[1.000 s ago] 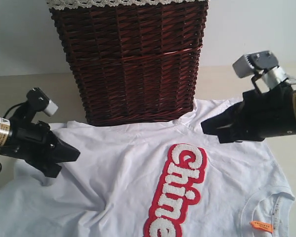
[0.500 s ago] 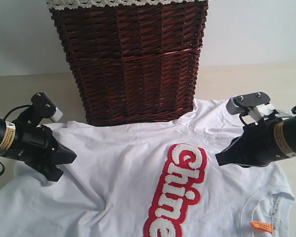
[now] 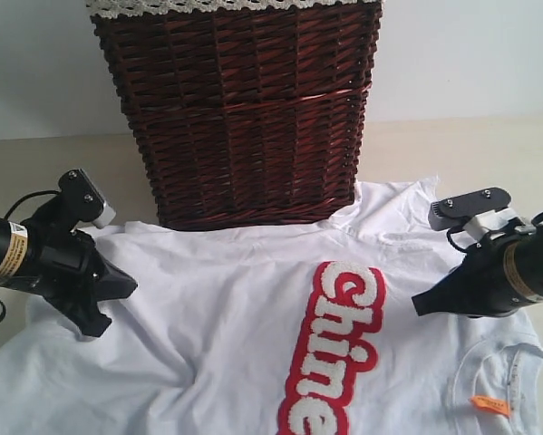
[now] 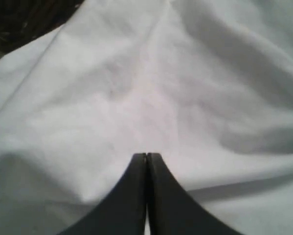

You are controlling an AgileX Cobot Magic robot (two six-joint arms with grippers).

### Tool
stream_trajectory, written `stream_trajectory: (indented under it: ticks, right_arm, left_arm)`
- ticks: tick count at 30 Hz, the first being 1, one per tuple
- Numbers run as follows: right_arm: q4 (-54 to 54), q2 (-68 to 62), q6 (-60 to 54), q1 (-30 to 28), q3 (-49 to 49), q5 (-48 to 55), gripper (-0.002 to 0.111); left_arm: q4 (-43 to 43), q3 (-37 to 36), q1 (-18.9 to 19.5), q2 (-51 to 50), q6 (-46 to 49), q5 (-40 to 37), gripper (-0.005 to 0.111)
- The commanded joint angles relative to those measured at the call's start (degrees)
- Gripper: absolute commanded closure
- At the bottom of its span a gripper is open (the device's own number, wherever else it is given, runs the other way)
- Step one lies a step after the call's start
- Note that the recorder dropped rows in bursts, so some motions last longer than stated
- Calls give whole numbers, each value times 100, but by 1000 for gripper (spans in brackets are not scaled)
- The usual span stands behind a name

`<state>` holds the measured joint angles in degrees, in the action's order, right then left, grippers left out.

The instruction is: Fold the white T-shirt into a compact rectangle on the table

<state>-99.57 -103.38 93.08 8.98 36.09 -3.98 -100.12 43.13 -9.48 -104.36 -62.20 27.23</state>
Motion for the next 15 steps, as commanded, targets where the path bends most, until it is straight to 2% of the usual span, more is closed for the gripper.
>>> stream_trajectory:
  ticks: [1,10,15]
  right_arm:
    - [31,-294,3,-27,-67,1331,108]
    - [47,-338,-106,-27,-67,2567,108]
    - [19,-166,-159,-27,16,2542,108]
  left_arm:
    - [18,14,-28,-6,118,-210,107]
    - [18,14,-28,-6,571,-614,107]
    - [18,26,-28,-6,710,-573,107]
